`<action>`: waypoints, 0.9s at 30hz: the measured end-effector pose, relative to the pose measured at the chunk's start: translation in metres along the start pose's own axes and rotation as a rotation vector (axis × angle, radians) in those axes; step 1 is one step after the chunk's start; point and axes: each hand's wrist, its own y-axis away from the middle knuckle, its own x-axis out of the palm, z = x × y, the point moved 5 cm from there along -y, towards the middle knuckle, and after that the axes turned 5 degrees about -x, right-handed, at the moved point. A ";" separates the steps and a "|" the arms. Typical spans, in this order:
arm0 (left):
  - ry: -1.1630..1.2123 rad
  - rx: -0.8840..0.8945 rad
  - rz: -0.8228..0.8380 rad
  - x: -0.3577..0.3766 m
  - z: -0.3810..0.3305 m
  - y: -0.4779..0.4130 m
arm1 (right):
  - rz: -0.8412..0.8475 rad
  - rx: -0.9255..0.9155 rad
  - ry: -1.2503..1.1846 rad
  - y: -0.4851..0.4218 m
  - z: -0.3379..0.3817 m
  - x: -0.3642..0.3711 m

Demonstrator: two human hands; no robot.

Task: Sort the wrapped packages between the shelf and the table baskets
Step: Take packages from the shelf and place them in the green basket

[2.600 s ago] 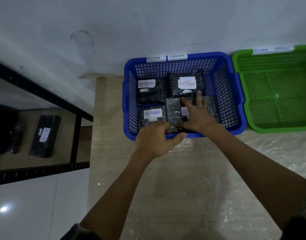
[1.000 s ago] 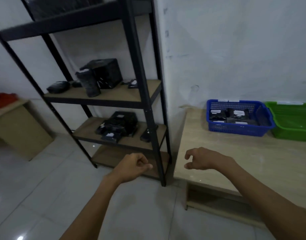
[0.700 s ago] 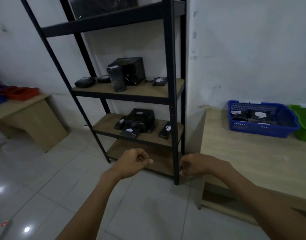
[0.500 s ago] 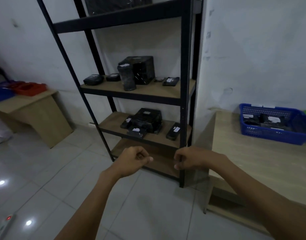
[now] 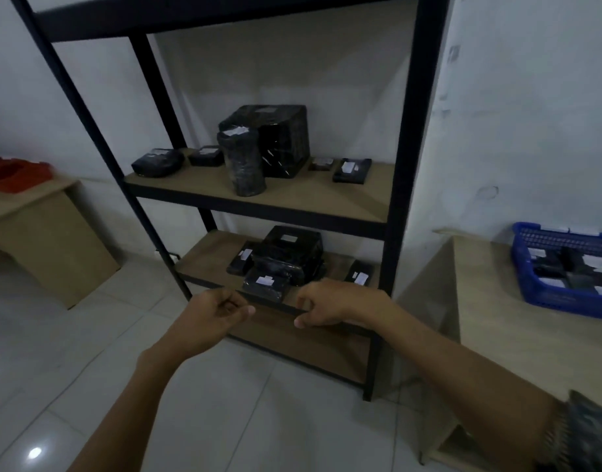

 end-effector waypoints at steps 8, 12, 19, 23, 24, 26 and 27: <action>0.010 -0.023 -0.038 -0.048 0.032 -0.083 | -0.014 -0.013 -0.028 -0.101 0.005 -0.043; -0.003 0.029 -0.058 -0.083 0.058 -0.122 | -0.051 -0.029 -0.071 -0.153 0.022 -0.060; 0.002 0.076 0.015 -0.151 0.110 -0.201 | -0.196 -0.011 -0.131 -0.249 0.069 -0.090; -0.042 0.153 0.050 -0.193 0.131 -0.243 | -0.291 0.013 -0.176 -0.299 0.093 -0.101; -0.067 0.179 0.049 -0.202 0.134 -0.253 | -0.324 0.014 -0.177 -0.310 0.098 -0.104; -0.086 0.221 0.036 -0.218 0.136 -0.272 | -0.386 0.009 -0.175 -0.329 0.106 -0.109; -0.078 0.242 0.026 -0.224 0.137 -0.281 | -0.404 0.004 -0.166 -0.338 0.109 -0.113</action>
